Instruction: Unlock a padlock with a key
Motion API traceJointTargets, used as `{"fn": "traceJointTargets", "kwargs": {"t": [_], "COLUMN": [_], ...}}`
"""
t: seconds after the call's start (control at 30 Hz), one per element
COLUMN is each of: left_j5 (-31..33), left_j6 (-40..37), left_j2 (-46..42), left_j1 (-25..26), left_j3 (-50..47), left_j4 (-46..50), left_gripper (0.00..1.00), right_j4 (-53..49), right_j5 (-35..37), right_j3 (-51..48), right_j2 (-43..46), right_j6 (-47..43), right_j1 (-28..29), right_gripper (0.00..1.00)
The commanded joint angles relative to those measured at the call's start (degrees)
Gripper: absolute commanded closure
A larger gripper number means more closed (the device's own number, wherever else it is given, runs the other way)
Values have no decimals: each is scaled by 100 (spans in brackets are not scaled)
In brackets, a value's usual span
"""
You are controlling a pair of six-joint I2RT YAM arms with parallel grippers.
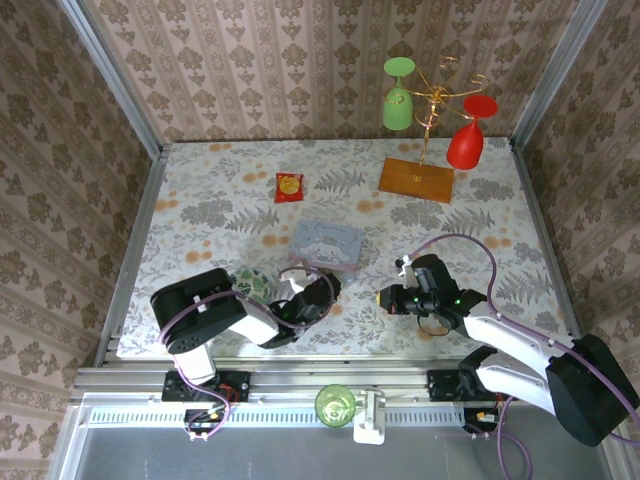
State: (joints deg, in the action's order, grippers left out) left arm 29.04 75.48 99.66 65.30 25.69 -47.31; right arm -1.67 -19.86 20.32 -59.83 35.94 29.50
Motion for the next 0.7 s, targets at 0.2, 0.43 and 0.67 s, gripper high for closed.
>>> {"fn": "traceJointTargets", "kwargs": {"t": [0.2, 0.43, 0.67], "left_j5": [191, 287, 201], "left_j6": [641, 358, 104], "left_j2": [169, 577, 665], "left_j1": [357, 329, 287], "left_j3": [340, 406, 562], "left_j4": [2446, 1755, 1811], "left_gripper": [66, 77, 82], "right_j4": [60, 129, 154], "right_j5": [35, 43, 87], "right_j3": [109, -27, -79], "right_j2": [23, 103, 169], "right_j6": [-62, -14, 33], "right_j1": [-10, -19, -19], "right_gripper": [100, 100, 100]}}
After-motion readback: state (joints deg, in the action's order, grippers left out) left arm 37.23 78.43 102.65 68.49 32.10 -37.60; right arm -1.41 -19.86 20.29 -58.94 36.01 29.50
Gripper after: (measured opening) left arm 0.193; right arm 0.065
